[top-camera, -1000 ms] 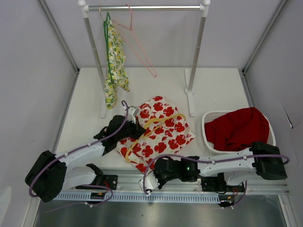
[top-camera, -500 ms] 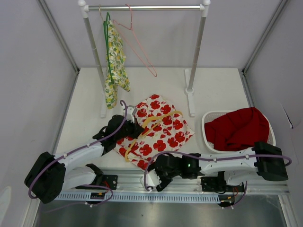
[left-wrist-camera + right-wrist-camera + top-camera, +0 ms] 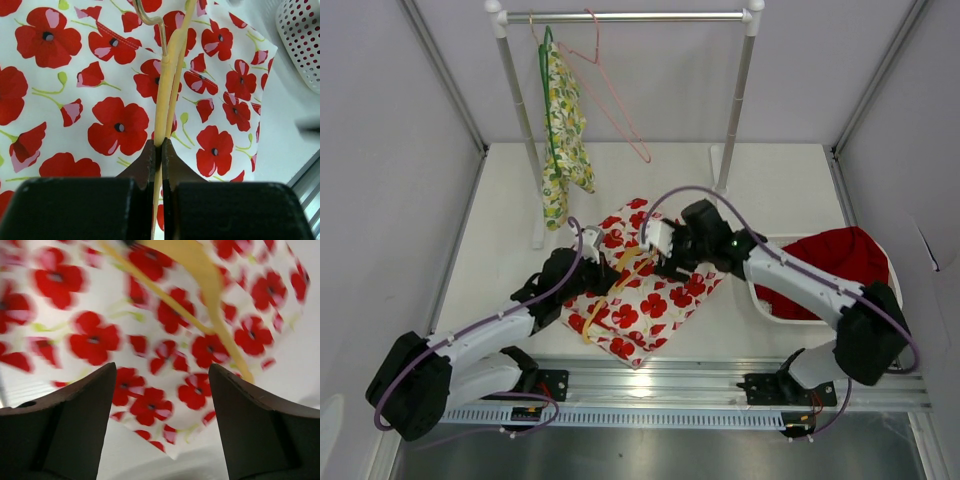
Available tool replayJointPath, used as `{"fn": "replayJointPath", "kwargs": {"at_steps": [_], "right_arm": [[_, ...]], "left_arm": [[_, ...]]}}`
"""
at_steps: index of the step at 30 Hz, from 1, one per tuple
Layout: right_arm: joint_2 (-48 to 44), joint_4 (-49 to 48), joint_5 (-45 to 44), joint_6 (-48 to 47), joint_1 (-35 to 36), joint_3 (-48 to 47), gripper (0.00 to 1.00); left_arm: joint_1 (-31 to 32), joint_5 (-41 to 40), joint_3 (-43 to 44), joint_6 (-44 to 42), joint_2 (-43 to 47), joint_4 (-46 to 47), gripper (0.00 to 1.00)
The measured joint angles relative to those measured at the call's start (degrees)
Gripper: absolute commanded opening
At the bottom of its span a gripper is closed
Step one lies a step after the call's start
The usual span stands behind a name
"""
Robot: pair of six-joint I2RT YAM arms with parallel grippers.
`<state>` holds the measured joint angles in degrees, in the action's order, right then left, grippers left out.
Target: Place the skirt on the hanger
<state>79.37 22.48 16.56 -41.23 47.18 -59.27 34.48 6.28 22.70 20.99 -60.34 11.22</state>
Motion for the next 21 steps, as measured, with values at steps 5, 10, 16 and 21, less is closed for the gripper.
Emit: {"fn": "replayJointPath", "kwargs": {"at_steps": [5,10,16,21], "right_arm": [[13.33,0.42,1.86,-0.11,-14.49,-7.32,0.77],[22.69,1.38,2.19,-0.11,-19.08,-8.7,0.76],[26.8,1.46,2.43,0.13,-21.0,-8.7,0.75],[26.86,1.53,2.64,0.31,-22.93,-8.7,0.63]], "left_arm": [[-0.02,-0.2,-0.66,-0.02,1.42,-0.22,0.0],[-0.02,-0.61,-1.42,0.07,2.67,-0.46,0.0],[-0.02,-1.09,-1.53,0.55,3.13,-0.83,0.0],[-0.02,-1.68,-1.7,0.96,3.13,-0.85,0.0]]}}
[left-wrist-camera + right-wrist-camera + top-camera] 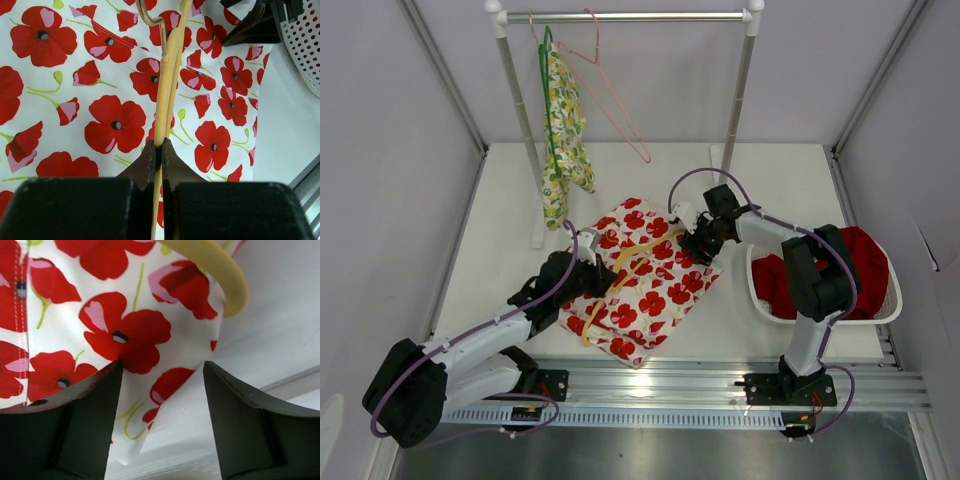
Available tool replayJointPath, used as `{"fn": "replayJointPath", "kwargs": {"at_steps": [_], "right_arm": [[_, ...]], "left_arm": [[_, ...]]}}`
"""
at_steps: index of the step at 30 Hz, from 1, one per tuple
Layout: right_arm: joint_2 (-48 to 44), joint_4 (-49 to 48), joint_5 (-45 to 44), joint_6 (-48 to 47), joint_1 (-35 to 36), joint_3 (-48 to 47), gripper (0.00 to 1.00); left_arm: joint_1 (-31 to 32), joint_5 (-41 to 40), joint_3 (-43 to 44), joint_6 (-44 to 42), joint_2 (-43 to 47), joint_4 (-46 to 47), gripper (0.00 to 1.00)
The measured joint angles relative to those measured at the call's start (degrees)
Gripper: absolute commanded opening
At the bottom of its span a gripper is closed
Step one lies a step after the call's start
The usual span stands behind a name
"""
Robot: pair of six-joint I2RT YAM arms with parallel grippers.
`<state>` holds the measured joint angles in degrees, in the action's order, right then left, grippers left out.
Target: Place the skirt on the hanger
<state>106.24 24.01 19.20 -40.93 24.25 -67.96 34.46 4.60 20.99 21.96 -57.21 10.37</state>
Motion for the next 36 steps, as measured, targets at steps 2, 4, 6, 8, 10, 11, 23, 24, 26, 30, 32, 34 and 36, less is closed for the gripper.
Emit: {"fn": "replayJointPath", "kwargs": {"at_steps": [2,4,6,8,10,11,23,24,26,30,32,34,36], "right_arm": [[0.0,0.15,0.28,0.11,-0.66,0.0,0.61],[0.0,0.24,0.5,0.2,-1.29,0.0,0.56],[-0.02,0.46,0.72,0.13,-1.7,0.02,0.5],[-0.02,0.83,0.83,-0.04,-2.12,0.04,0.43],[-0.02,1.18,0.87,-0.24,-2.38,0.04,0.37],[-0.02,1.27,0.9,-0.26,-2.45,0.07,0.28],[-0.07,1.92,0.79,-1.09,-3.54,0.61,0.27],[-0.07,1.9,0.76,-1.11,-3.63,0.68,0.29],[-0.07,1.88,0.74,-1.16,-3.8,0.76,0.31],[-0.07,2.01,0.81,-1.11,-3.96,0.74,0.32],[-0.09,2.21,0.87,-1.05,-3.96,0.72,0.32],[-0.17,2.43,0.87,-0.94,-3.91,0.59,0.36],[-0.17,2.95,0.87,-0.59,-3.89,0.0,0.39]], "left_arm": [[0.0,-0.28,-0.02,0.13,0.0,-0.02,0.0],[0.0,-0.9,-0.09,0.5,0.0,-0.02,0.0],[0.0,-1.68,-0.26,0.92,0.02,-0.02,0.0],[0.0,-2.6,-0.42,1.36,0.09,-0.02,0.0],[0.0,-3.3,-0.55,1.68,0.48,-0.13,0.0],[0.0,-3.58,-0.61,1.9,0.7,-0.2,0.0],[0.0,-6.56,-0.66,2.49,1.84,-0.72,0.0],[0.0,-6.54,-0.66,2.49,1.88,-0.72,0.0],[0.0,-6.21,-0.66,2.4,1.88,-0.7,0.0],[0.02,-5.25,-0.66,1.88,2.21,-0.72,0.0],[0.02,-4.81,-0.66,1.46,3.19,-1.14,0.0],[0.02,-4.37,-0.66,0.96,4.5,-1.64,0.0],[0.33,-4.31,-0.63,0.44,5.66,-2.14,0.0]]}}
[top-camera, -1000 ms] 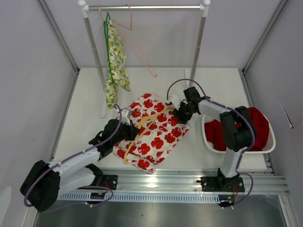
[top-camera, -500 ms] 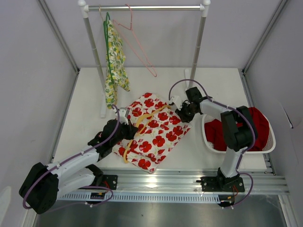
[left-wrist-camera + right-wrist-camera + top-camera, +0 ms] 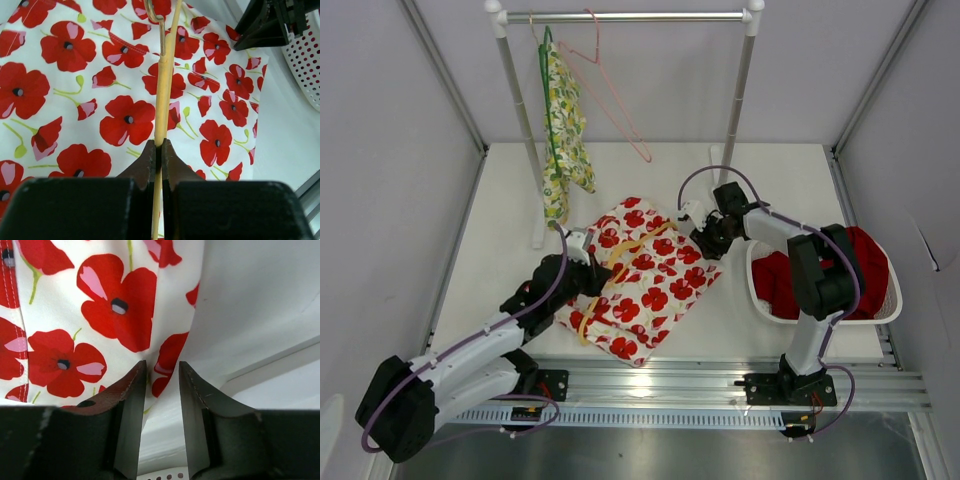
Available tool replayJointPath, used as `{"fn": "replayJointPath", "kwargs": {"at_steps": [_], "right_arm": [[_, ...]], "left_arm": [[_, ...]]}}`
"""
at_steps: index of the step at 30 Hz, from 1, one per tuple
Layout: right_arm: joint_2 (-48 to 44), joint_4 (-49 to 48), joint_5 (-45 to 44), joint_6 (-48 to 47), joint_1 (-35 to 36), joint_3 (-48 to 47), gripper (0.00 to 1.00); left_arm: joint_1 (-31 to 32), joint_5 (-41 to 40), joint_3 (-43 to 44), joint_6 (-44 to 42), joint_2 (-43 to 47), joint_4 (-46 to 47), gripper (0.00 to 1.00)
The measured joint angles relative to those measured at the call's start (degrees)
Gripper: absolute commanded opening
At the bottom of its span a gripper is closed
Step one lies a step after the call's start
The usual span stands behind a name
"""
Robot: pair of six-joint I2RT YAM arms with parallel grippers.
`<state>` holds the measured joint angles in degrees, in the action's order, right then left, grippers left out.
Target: Place the skirt on the hanger
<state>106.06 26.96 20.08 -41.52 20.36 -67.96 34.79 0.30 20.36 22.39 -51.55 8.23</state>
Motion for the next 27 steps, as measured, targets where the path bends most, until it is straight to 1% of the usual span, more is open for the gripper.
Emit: {"fn": "replayJointPath", "kwargs": {"at_steps": [2,6,12,22,27], "right_arm": [[-0.11,0.35,-0.02,0.46,0.0,-0.79,0.44],[-0.94,1.22,-0.02,1.42,-0.02,-2.45,0.46],[-2.86,2.56,0.24,3.48,-0.02,-4.52,0.6],[-6.58,6.01,0.85,7.02,-0.83,-9.2,0.64],[-9.84,9.05,2.99,9.99,-2.71,-13.27,0.66]], "left_arm": [[1.05,-0.35,0.13,-0.66,1.2,-0.98,0.0],[6.05,-3.93,2.78,-2.56,1.79,-4.24,0.0],[11.82,-10.49,6.14,-3.52,3.39,-8.0,0.0],[18.25,-18.36,17.2,-4.04,7.1,-20.17,0.0],[20.96,-21.51,25.59,-3.82,6.27,-28.44,0.0]]}}
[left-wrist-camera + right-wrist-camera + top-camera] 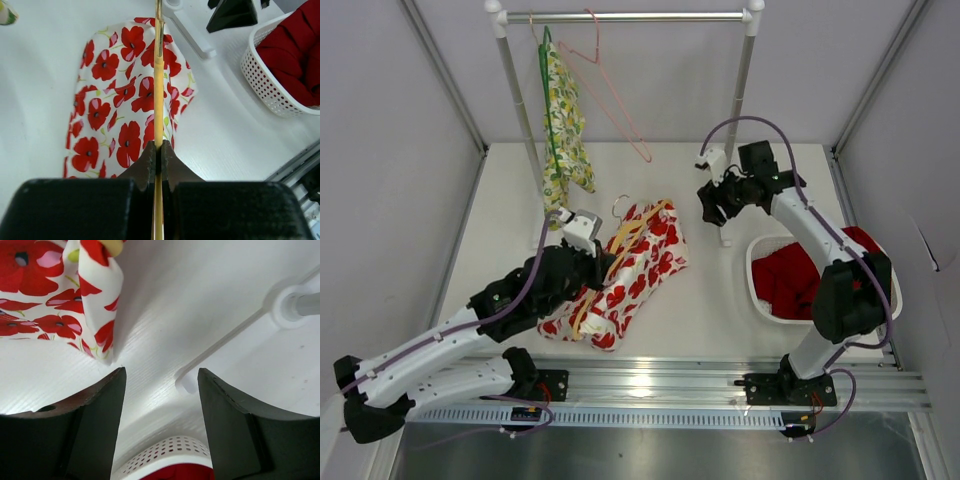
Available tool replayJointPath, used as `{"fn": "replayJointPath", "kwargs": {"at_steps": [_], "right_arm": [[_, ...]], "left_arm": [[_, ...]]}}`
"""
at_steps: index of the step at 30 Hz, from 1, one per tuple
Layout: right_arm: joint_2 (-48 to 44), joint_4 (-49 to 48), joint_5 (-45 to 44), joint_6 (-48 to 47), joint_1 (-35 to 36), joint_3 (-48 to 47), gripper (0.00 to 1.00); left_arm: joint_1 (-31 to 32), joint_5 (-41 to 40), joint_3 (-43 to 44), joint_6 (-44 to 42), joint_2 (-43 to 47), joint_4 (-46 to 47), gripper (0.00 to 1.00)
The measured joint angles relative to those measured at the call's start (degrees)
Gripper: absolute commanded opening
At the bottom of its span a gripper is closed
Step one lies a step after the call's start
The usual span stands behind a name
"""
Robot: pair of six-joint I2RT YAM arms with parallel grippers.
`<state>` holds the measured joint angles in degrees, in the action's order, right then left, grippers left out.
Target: Place the skirt on the hanger
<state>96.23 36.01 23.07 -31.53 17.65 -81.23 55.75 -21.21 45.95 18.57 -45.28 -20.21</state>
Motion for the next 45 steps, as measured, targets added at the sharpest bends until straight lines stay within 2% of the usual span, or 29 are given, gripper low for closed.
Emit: {"fn": "replayJointPath", "kwargs": {"at_steps": [7,13,24,33,38,45], "right_arm": [[-5.09,4.68,6.38,4.63,-4.2,-9.27,0.7],[-7.72,6.29,10.21,8.81,-3.98,-18.6,0.73],[-8.7,5.77,11.78,14.27,-3.26,-22.8,0.73],[-8.52,3.8,12.48,17.97,-1.49,-23.41,0.74],[-5.92,-0.44,10.21,19.3,4.96,-28.02,0.77],[2.73,-6.23,4.48,19.5,13.38,-36.81,0.79]], "left_arm": [[2.56,-4.7,12.48,4.04,-2.4,-11.72,0.0],[3.76,-7.82,22.12,8.83,-6.36,-21.75,0.0],[4.61,-16.63,42.82,17.29,-16.7,-41.11,0.0],[4.35,-22.84,50.36,17.9,-19.21,-43.1,0.0],[2.38,-23.21,51.17,17.88,-21.59,-42.12,0.0],[-1.68,-21.68,50.86,17.4,-22.21,-39.65,0.0]]}}
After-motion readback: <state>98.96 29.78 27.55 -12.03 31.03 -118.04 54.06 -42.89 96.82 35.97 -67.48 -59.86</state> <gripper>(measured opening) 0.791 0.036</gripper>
